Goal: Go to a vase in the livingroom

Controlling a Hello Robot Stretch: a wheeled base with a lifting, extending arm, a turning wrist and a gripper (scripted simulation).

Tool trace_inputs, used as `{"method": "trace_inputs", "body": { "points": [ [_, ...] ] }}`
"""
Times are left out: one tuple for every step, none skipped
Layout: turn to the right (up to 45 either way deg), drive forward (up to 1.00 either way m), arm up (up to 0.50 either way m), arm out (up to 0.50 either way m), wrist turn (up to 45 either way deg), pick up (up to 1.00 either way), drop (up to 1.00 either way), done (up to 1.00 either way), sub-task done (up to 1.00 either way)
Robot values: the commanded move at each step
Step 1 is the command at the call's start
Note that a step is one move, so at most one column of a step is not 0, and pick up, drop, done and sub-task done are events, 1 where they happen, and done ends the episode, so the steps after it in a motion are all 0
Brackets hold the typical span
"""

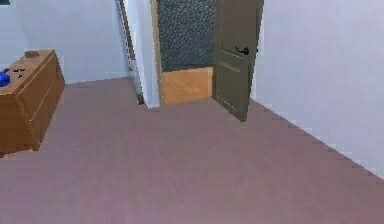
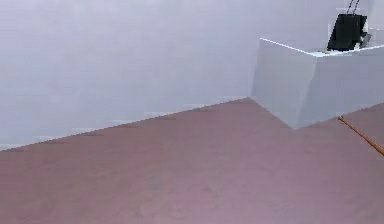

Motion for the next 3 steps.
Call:
{"method": "trace_inputs", "body": {
  "points": [
    [0.0,1.0,0.0,0.0,0.0,0.0,0.0,0.0,0.0],
    [0.0,1.0,0.0,0.0,0.0,0.0,0.0,0.0,0.0],
    [0.0,1.0,0.0,0.0,0.0,0.0,0.0,0.0,0.0]
  ]
}}
